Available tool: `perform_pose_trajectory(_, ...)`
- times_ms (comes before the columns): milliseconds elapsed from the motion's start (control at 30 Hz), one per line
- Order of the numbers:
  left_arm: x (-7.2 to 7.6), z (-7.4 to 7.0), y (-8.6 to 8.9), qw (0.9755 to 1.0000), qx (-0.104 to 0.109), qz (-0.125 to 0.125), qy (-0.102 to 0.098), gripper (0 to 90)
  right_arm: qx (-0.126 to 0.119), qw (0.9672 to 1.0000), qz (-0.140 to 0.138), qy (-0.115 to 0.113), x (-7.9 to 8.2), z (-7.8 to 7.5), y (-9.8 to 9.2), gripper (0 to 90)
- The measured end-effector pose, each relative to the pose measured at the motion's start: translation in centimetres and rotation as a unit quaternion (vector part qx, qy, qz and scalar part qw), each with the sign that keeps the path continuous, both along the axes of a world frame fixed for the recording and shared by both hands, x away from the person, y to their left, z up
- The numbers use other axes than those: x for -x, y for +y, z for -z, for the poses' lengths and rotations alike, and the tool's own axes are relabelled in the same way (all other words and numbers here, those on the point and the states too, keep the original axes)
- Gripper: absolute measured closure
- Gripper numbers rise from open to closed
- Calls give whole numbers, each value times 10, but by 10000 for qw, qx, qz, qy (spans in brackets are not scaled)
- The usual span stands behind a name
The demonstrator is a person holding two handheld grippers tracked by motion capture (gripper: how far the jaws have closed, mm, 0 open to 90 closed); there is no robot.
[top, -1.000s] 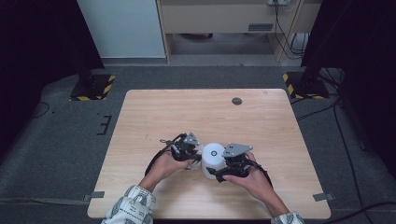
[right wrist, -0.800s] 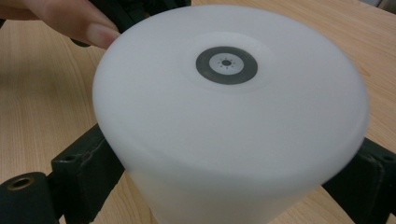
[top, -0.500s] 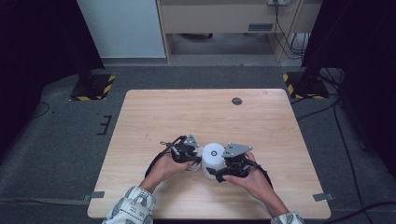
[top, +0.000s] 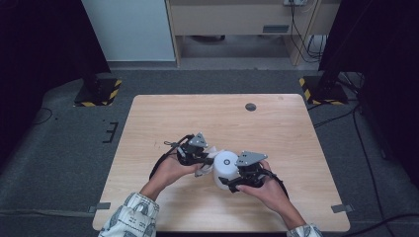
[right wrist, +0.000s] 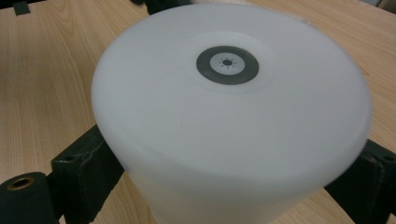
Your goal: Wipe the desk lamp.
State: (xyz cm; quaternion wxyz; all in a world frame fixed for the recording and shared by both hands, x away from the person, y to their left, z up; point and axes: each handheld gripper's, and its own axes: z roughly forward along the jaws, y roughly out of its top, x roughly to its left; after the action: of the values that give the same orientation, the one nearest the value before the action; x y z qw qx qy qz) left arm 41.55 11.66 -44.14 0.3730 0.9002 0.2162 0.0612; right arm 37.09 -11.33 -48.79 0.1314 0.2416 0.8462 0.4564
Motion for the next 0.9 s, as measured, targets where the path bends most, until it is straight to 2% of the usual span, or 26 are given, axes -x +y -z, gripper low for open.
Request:
perform_pose_trajectory(33, 1, -8, 1, 10000, -7, 35, -72, 760, 0, 10000, 5, 4, 0, 0, 0, 87)
perform_pose_trajectory(100, 2, -13, 2, 9999, -59, 80, -120, 760, -2, 10000, 5, 3, 0, 0, 0, 87)
perform_pose_trajectory(467, 7, -18, 5, 9995, -206, 211, -145, 760, -17, 10000, -4, 5, 0, 0, 0, 87)
perform_pose_trajectory(633, 8, -11, 5, 9993, -266, 258, -98, 760, -26, 10000, 2, -4, -1, 1, -1, 87)
perform_pose_trajectory(900, 9, 8, 1, 9988, -378, 294, 35, 760, -33, 10000, 8, -7, -1, 1, -1, 87)
